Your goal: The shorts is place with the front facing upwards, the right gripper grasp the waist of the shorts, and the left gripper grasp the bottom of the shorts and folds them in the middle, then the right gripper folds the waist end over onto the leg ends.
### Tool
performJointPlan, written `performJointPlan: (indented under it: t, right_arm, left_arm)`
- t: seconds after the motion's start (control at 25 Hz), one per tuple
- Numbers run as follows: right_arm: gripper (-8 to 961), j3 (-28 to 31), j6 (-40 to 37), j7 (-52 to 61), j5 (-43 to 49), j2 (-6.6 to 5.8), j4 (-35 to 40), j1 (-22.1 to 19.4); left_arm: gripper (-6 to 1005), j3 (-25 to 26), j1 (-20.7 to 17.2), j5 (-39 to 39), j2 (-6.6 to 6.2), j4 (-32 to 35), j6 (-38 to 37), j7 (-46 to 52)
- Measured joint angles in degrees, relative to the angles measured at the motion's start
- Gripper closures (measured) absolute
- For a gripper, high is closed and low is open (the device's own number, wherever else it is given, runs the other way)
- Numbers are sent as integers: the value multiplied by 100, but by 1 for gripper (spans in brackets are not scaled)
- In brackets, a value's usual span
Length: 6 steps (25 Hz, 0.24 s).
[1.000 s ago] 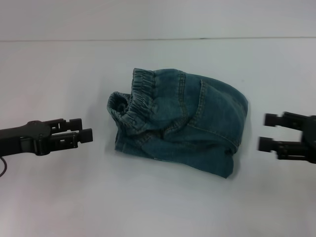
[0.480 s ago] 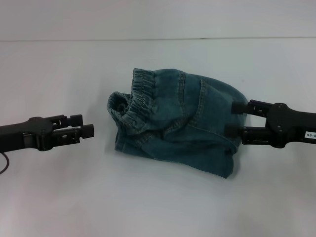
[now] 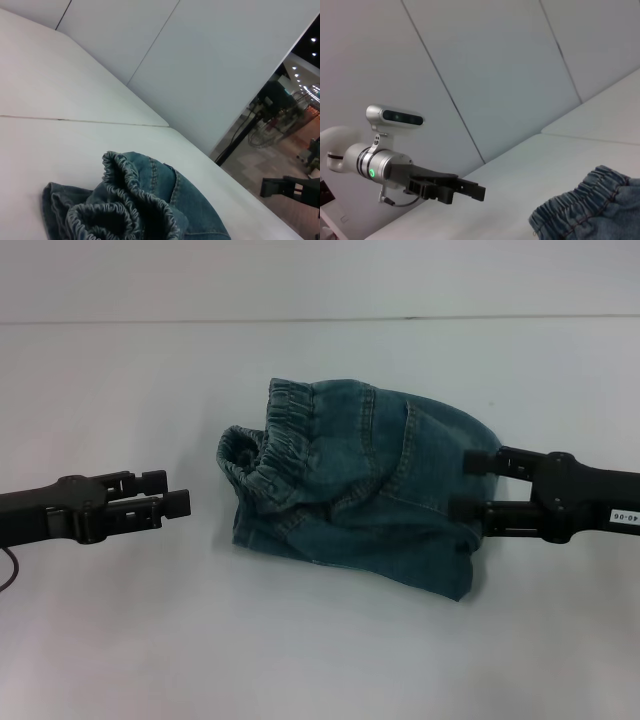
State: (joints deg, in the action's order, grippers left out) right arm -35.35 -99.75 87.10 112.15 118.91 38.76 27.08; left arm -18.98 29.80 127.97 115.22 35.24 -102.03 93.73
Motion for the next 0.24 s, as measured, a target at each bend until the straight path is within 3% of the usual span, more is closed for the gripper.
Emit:
performJointPlan:
  t: [0.24]
  right_arm:
    - [8,-92,17,0,2,0,0,-23]
  left_arm:
    - [233,0,0,-2,0,0,-20,3]
